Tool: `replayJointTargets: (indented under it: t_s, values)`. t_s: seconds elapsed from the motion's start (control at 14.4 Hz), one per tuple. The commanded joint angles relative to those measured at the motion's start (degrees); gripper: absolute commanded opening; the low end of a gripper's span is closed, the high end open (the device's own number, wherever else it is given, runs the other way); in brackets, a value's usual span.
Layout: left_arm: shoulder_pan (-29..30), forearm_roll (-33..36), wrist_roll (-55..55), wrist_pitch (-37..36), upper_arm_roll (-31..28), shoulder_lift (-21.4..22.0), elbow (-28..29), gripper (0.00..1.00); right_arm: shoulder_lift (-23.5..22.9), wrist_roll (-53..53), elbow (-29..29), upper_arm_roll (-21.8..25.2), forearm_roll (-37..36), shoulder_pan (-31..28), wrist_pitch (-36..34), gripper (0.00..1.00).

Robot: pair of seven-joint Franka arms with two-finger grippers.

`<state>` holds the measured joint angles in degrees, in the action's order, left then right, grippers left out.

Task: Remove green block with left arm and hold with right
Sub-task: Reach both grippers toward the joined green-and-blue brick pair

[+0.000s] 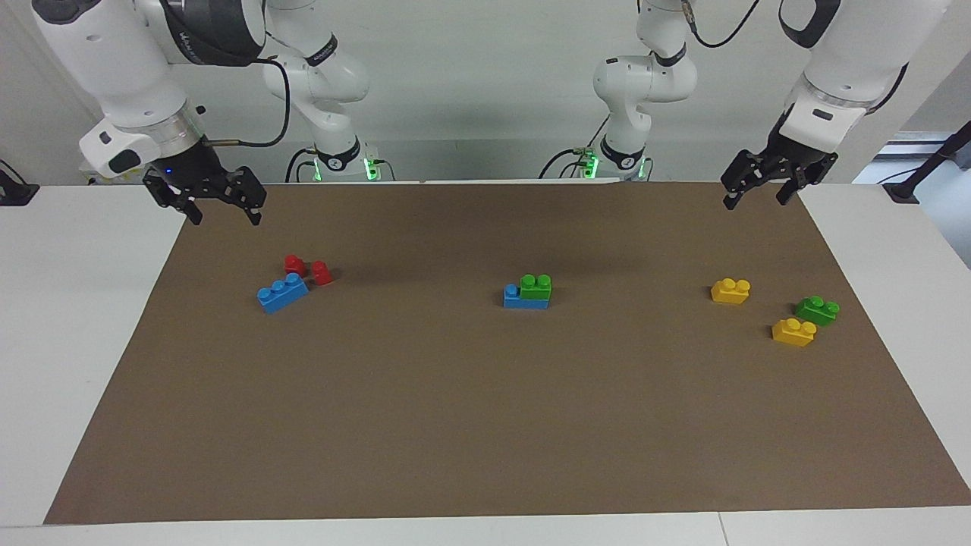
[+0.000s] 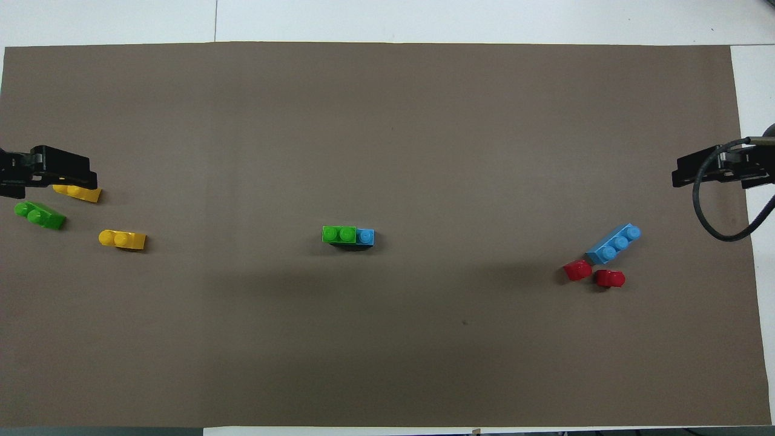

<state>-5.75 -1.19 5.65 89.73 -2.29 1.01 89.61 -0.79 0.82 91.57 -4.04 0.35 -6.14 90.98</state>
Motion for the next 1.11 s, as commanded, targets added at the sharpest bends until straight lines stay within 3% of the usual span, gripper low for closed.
replayJointTargets:
  t_s: [0.0,0.21,0.42,0.83,1.04]
  values:
    - [-0.4,-0.7,-0.6,0.8,-0.3,1.1,1.0,1.00,0.4,-0.9,0.7,-0.4,-0.3,-0.3,0.7,1.00]
    - [-0.4,-0.7,-0.5,0.7,-0.3,1.1,1.0,1.00,0.5,-0.3,0.9,-0.6,-0.3,-0.1,0.8,1.00]
    - [-0.1,-0.7,-0.6,0.4,-0.3,1.1,1.0,1.00,0.8,8.6,3.1,-0.9,0.0,2.3,2.0,1.00]
    - [0.0,-0.7,0.0,-0.6,-0.3,1.5,1.4,1.00,-1.1,36.0,8.2,-0.9,7.5,7.4,10.2,1.00]
    - [-0.4,-0.8,1.0,-1.6,-0.3,2.3,2.9,1.00,-2.7,55.3,10.2,-0.9,14.5,11.6,15.0,1.00]
